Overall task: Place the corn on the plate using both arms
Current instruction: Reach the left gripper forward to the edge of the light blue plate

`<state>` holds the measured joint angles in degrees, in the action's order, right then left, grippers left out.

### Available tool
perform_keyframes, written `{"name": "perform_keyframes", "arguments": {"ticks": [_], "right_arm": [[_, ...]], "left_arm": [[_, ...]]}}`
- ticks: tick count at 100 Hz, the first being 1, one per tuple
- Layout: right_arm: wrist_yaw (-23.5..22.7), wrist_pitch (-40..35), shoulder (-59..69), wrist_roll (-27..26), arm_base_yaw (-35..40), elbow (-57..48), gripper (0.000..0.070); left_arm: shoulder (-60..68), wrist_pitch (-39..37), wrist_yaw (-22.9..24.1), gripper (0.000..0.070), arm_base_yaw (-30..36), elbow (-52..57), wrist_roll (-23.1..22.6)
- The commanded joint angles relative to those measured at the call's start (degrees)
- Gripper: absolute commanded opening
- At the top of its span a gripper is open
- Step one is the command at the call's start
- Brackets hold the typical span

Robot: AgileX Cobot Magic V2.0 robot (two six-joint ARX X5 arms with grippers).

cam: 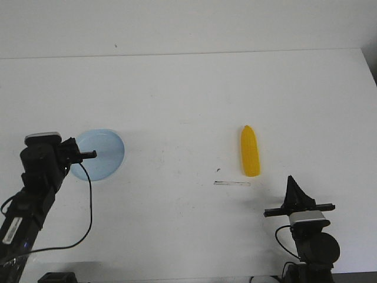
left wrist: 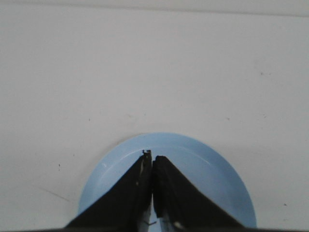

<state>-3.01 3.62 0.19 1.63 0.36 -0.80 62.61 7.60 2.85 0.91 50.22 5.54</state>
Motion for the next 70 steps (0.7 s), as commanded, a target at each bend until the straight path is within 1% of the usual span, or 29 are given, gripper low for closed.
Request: {"name": "perform_keyframes", "arguments": {"ticks": [1, 5, 10, 19, 27, 36, 41, 46, 51, 56, 67, 70], "right_arm": [[0.00, 0.63, -0.11, -0.70, 0.04, 0.07, 0.0006], [0.00, 0.63, -0.11, -0.70, 0.04, 0.07, 0.0006], [0.00, 0.63, -0.11, -0.70, 0.04, 0.07, 0.0007], [0.00, 0.63, -0.11, -0.70, 0.04, 0.07, 0.0006], [0.00, 0.63, -0.11, -0.70, 0.04, 0.07, 0.0006], [0.00, 0.63, -0.11, -0.70, 0.04, 0.07, 0.0007], [0.00, 0.63, -0.11, -0.70, 0.04, 0.07, 0.0006], [0.00, 0.63, -0.11, -0.70, 0.04, 0.07, 0.0006], [0.00, 0.63, -0.11, -0.70, 0.04, 0.07, 0.0006], [0.00, 0.63, -0.11, -0.70, 0.04, 0.07, 0.0006], [0.00, 0.63, -0.11, -0.70, 0.04, 0.07, 0.0006], [0.00, 0.63, -0.11, -0.70, 0.04, 0.07, 0.0006]], "left_arm": [[3.41, 3.21, -0.09, 0.0001, -1.42, 3.93, 5.84], [5.66, 5.97, -0.94, 0.0001, -2.45, 6.12, 7.67], [8.33, 9.60, -3.17, 0.0001, -4.00, 8.79, 9.46], [12.76, 15.61, -8.79, 0.0001, -7.63, 12.87, 12.22], [16.00, 18.45, -15.04, 0.0001, -10.88, 14.88, 12.76], [18.71, 19.65, -22.67, 0.0001, -14.12, 15.37, 12.96], [19.96, 20.31, -25.75, 0.0001, -16.09, 15.37, 13.27], [21.07, 21.09, -26.99, 0.0003, -17.79, 15.37, 13.42], [21.99, 22.01, -26.93, 0.0006, -19.08, 15.37, 13.38], [22.86, 22.60, -26.91, 0.0025, -20.09, 15.37, 13.38], [24.79, 22.95, -26.93, 0.0170, -21.29, 15.34, 13.33], [25.35, 23.02, -26.91, 0.0184, -21.44, 15.34, 13.33]]}}
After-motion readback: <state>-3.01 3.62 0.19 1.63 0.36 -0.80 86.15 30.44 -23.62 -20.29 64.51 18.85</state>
